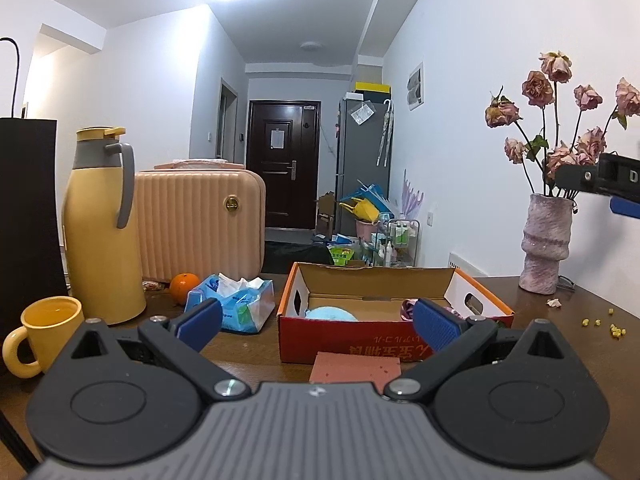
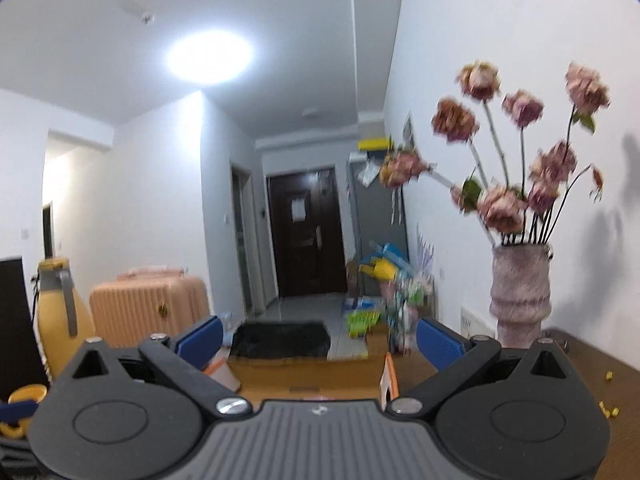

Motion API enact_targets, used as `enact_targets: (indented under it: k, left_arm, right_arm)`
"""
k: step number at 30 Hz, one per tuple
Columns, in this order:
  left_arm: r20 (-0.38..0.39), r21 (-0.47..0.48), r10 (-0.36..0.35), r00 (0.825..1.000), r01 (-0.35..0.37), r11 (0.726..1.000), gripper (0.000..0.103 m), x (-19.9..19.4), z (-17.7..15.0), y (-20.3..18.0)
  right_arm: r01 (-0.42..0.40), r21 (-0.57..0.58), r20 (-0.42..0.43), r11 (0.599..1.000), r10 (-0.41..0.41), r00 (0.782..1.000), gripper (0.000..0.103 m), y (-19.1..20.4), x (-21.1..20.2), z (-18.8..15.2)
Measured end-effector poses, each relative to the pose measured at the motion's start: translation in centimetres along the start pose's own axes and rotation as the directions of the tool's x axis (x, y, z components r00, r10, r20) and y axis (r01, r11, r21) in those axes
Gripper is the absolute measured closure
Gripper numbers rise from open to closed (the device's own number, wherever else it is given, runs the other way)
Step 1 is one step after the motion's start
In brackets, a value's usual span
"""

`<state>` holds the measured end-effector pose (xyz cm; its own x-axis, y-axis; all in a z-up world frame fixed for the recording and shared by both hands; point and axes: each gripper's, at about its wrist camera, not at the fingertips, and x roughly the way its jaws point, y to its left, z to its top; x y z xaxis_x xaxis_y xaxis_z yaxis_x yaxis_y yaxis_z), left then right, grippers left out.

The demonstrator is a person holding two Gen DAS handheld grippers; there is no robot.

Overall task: Organize soft objects
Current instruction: 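Withdraw both grippers from the box back toward the table items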

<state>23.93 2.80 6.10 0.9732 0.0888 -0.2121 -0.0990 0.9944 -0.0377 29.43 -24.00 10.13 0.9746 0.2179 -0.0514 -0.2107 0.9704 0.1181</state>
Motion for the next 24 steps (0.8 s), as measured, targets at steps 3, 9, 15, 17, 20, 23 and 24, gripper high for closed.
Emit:
enact_targets:
  k: [3,9,15,17,20,23,24]
  left_arm:
    - [-0.003,0.0,0.004,1.0,-0.004,1.0,0.0,-0.4,-0.2,0.4]
    - [-0.013,-0.014,0.008,1.0,-0.008,1.0,0.0,-0.8,-0.4,1.3]
    - [-0.023,-0.017,-0.004,1.0,0.004,1.0,0.0,-1.4,-0.8,1.3]
    - [-0.025,-0.013,-0.007,1.0,0.007,1.0,0.0,-1.6,-0.9,1.2]
    - [-0.025,-0.01,-0.013,1.0,0.012,1.0,0.0,-2.0,-1.0,1.0]
    - [-0.024,-0.003,-0.016,1.0,0.016,1.0,0.0,-2.4,-1.1,1.0]
    - [-0.023,-0.002,-0.018,1.0,0.018,1.0,0.0,-2.6,-1.1,0.9]
  right_arm:
    - [0.021,0.006,0.051,1.0,-0.021,0.998,0.0,-0.1,-0.1,-0.2]
    - [0.05,0.038,0.028,0.998,-0.051,0.998,0.0,-0.4,1.2,-0.4]
    - [0.054,0.039,0.026,0.998,-0.055,0.998,0.0,-0.2,0.9,-0.4]
    - [0.053,0.037,0.032,0.998,-0.054,0.998,0.0,-0.1,0.6,-0.2]
    - [0.051,0.033,0.041,0.998,-0.053,0.998,0.0,0.1,0.3,0.0]
    - [0.051,0.029,0.044,0.998,-0.052,0.998,0.0,0.2,-0.1,0.0]
    - [0.051,0.027,0.045,0.998,-0.052,0.998,0.0,0.2,-0.2,0.1]
